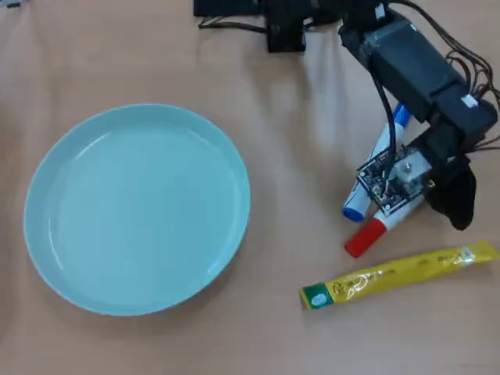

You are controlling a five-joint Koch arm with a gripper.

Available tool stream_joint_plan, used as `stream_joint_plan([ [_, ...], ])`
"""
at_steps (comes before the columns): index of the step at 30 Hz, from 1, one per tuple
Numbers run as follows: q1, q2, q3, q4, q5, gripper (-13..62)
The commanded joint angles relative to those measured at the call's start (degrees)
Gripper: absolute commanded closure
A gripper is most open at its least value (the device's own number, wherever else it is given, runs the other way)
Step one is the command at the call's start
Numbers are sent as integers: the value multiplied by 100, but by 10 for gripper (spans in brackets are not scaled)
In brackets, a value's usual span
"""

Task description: Pick up the red pen.

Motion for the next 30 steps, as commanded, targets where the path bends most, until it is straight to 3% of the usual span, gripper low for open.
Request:
stream_joint_plan([
  [1,114,35,-413,325,-53,-85],
  [17,308,-334,-413,334,-53,-82],
  [25,290,-352,-422,316,-79,102],
  [30,272,-396,-413,308,-97,136],
])
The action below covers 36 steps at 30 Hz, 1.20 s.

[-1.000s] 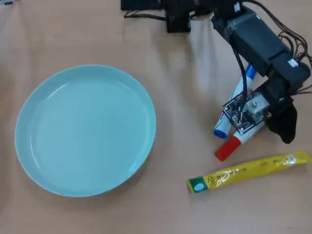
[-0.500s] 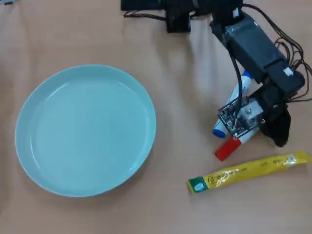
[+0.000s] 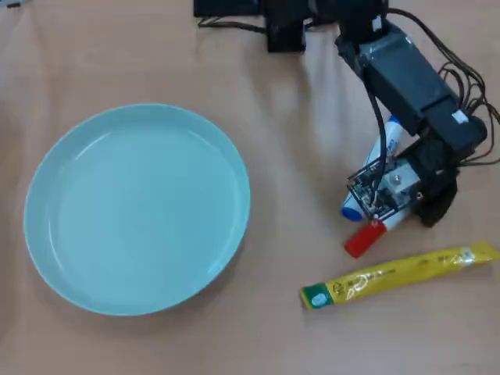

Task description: Pick up the red pen.

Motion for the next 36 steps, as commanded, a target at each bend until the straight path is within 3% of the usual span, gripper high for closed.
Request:
stream_joint_plan([
  [1,53,-18,-264,220,-149,143],
  [5,26,-44,-255,220,-229,215],
  [10,18,-44,-264,211,-237,386],
  [14,-26,-44,-299,97,-246,566],
  [15,-18,-44,-308,97,-246,580],
  [36,-264,211,-554,149,-202,561],
])
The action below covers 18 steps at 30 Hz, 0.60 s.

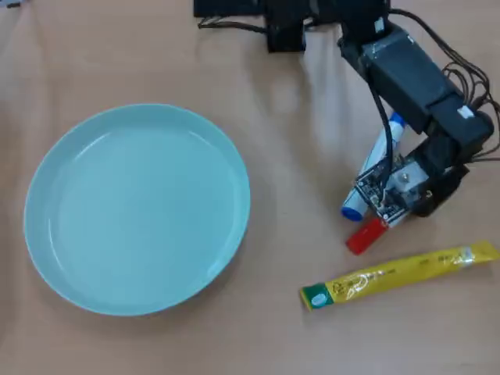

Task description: Pick up the red pen.

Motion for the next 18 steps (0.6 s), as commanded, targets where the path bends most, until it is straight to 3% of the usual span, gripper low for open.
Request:
stream_joint_plan([
  [1,-105,439,-264,167,-44,561],
  [18,-202,3120,-264,229,-26,560],
])
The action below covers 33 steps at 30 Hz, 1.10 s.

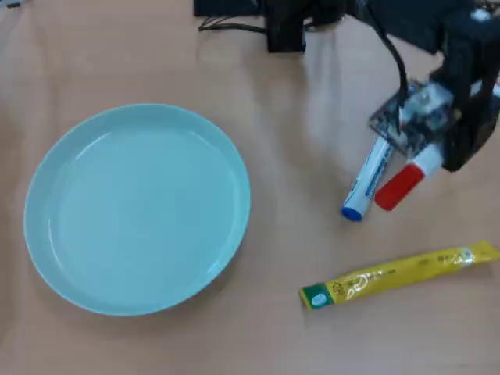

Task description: Pick up the red pen.

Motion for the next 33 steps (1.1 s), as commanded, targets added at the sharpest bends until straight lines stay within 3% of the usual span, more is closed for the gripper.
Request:
stream_joint_plan([
  [1,44,1055,-290,237,-26,561],
  [20,2355,2435,-185,431,-53,561],
  [33,2619,3182,853,510,-62,562],
])
